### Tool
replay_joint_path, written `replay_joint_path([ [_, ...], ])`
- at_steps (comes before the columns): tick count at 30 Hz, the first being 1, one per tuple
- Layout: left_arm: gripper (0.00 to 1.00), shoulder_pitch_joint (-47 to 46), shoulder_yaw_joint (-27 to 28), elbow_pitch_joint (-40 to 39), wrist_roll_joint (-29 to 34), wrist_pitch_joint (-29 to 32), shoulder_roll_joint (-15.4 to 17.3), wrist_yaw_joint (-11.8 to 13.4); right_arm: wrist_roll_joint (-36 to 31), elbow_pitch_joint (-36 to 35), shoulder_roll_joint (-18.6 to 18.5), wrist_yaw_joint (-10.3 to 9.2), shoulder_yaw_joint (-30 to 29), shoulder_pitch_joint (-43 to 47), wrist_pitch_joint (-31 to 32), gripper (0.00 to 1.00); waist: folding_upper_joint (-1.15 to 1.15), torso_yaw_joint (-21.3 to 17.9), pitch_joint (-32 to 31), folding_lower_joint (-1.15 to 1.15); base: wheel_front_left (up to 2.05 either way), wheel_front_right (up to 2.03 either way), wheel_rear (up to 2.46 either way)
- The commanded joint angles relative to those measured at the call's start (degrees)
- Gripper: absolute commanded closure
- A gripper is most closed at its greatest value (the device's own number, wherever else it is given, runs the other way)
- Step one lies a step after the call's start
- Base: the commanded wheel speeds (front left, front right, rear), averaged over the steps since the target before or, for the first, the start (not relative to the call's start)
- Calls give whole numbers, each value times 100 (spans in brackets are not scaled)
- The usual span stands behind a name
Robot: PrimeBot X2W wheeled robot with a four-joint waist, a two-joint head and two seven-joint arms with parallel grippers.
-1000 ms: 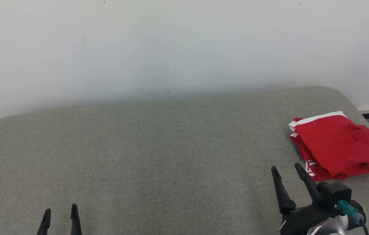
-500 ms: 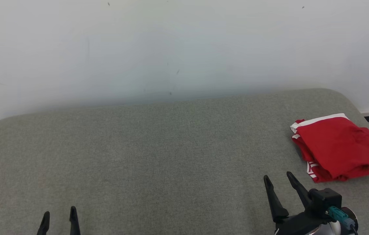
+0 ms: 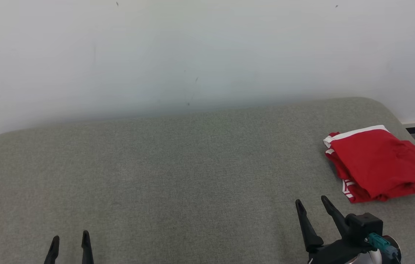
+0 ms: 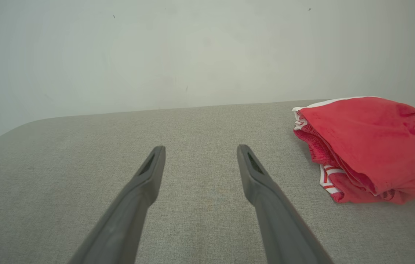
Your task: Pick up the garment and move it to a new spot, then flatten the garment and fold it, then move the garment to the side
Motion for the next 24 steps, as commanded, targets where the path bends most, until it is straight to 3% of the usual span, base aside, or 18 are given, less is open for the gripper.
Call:
replay_joint_path([
  [1,0,32,-8,-26,-5,0,6,5,47,-22,16,-17,1,46,8,0,0,-7,5,0,0,0,0],
  [17,0,28,-97,16,-47,0,6,37,97,8,-42,-17,72,-12,15,0,0,-46,20,0,0,0,0],
  [18,100,27,-101,28,-49,0,6,31,104,14,-43,-17,73,-15,13,100,0,-46,22,0,0,0,0],
  [24,100,23,-78,247,-163,77,-38,9,182,190,1,1,24,105,60,100,0,-44,27,0,0,0,0],
])
